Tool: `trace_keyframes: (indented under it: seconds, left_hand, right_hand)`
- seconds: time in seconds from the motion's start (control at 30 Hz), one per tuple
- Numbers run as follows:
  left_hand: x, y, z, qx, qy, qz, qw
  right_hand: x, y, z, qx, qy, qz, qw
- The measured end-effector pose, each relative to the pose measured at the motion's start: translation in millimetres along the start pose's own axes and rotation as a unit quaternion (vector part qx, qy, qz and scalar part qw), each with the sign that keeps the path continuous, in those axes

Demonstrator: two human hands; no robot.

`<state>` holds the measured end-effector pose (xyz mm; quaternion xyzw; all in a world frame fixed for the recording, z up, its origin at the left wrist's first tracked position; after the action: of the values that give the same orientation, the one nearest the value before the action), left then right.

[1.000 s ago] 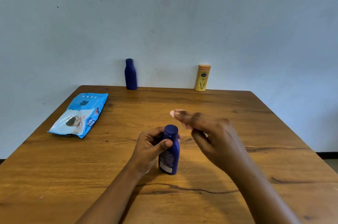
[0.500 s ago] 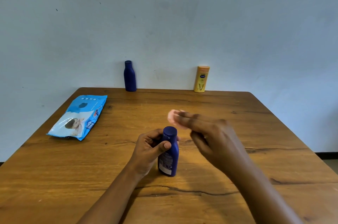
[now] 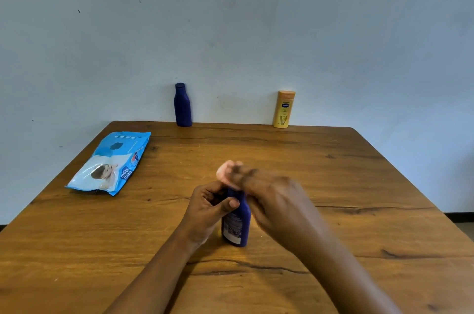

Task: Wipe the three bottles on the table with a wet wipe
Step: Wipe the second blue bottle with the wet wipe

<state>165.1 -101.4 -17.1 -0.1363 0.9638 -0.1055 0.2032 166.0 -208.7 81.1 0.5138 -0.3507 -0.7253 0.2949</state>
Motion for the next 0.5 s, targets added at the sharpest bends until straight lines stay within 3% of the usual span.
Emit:
trace_keyframes:
  seconds: [0.1,0.27,0.5]
  left_hand:
    - [-0.2,3.2,2.2,0.005,0.0,-0.005,1.0]
    - [0.0,-2.7,2.3,-0.002,0.001,0.005,1.0]
    - [0.5,-11.4,-0.5,-0.005,0.001,0.023,1.0]
  right_hand:
    - [7.2,-18.9,3.2,-0.019,-0.005,0.039,0.999]
    - [14.9,-6.1,1.1,-0.001,0.014,0.012,1.0]
    - [7.3,14.2,0.8,0.021,0.038,0.036,0.998]
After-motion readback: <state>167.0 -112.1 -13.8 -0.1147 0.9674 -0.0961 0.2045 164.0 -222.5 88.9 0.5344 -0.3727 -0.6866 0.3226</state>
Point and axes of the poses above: each hand's wrist, its own x-axis away from the middle knuckle, its own y-axis out of the back of the hand, z = x × y, the point moved 9 cm from there along -x, towards the middle knuckle, and after that the axes turned 2 degrees about -y, right-handed, at the moved point
